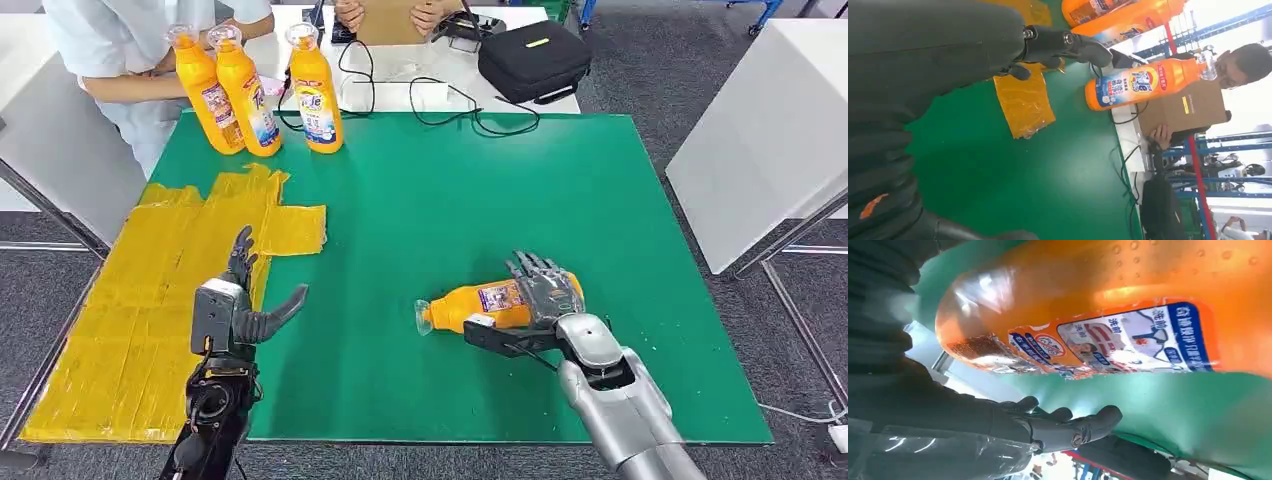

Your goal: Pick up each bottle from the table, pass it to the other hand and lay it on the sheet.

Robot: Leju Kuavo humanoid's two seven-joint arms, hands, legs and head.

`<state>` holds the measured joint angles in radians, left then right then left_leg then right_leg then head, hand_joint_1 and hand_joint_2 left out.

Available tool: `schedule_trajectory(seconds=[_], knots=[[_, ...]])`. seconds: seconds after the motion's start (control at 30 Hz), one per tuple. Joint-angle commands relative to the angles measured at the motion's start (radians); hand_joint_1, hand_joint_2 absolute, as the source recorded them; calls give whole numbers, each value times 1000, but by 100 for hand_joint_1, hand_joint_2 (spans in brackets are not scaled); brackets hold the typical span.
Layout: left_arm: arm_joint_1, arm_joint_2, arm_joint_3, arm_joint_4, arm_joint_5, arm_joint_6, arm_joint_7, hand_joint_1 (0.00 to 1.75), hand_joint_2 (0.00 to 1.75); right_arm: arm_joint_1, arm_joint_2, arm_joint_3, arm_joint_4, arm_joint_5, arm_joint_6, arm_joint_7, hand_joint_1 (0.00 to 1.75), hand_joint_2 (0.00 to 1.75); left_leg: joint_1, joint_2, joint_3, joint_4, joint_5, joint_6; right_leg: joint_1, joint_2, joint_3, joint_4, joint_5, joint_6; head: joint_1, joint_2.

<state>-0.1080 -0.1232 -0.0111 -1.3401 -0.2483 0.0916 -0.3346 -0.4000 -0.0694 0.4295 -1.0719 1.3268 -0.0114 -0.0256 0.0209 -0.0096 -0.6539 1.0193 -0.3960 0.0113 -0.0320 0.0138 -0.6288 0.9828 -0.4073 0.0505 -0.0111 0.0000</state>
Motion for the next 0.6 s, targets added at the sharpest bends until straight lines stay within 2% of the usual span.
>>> schedule_trajectory(seconds=[0.03,0.07,0.23,0.27,0.3,0.33,0.5,0.53,0.6], knots=[[-12,-1,23,55,-1,-7,4,0,175,-3,-21,-39,28,15,51,-3,0,175,0,0,8,-1,-3,1,2,-3,9,-1,-3,-4,0,0],[-16,0,22,58,0,-7,5,0,175,-8,-22,-40,46,18,70,-1,0,175,0,0,3,-1,-1,0,1,-2,3,-1,-1,-2,0,0],[-35,3,18,69,2,-6,11,0,175,-38,-24,-37,132,23,120,12,0,175,0,0,5,-1,-1,1,1,-2,5,-1,-1,-3,0,0],[-41,3,15,72,3,-6,14,0,175,-46,-23,-37,157,20,139,14,5,175,0,0,3,-1,-1,0,1,-1,3,-1,-1,-2,0,0],[-50,4,11,80,4,-8,15,0,175,-55,-25,-32,188,14,166,9,152,175,0,0,3,-1,0,0,1,-1,3,-1,0,-2,0,0],[-56,5,9,85,4,-8,16,0,175,-59,-28,-29,203,12,180,8,175,175,1,0,5,-1,-1,1,1,-2,6,-1,-1,-3,0,0],[-71,5,-1,102,8,-8,20,0,175,-52,-40,-27,244,-3,182,-2,175,175,1,-2,5,-1,0,0,1,-3,5,-2,-1,-2,0,0],[-71,5,-1,102,8,-8,20,0,175,-52,-40,-27,244,-3,182,-2,175,175,1,-3,11,-2,-1,1,3,-6,12,-4,-2,-4,0,0],[-68,4,-4,95,8,-8,20,0,175,-50,-43,-27,243,-5,182,-3,175,175,1,-3,9,-2,-1,1,2,-4,10,-3,-2,-3,0,0]])
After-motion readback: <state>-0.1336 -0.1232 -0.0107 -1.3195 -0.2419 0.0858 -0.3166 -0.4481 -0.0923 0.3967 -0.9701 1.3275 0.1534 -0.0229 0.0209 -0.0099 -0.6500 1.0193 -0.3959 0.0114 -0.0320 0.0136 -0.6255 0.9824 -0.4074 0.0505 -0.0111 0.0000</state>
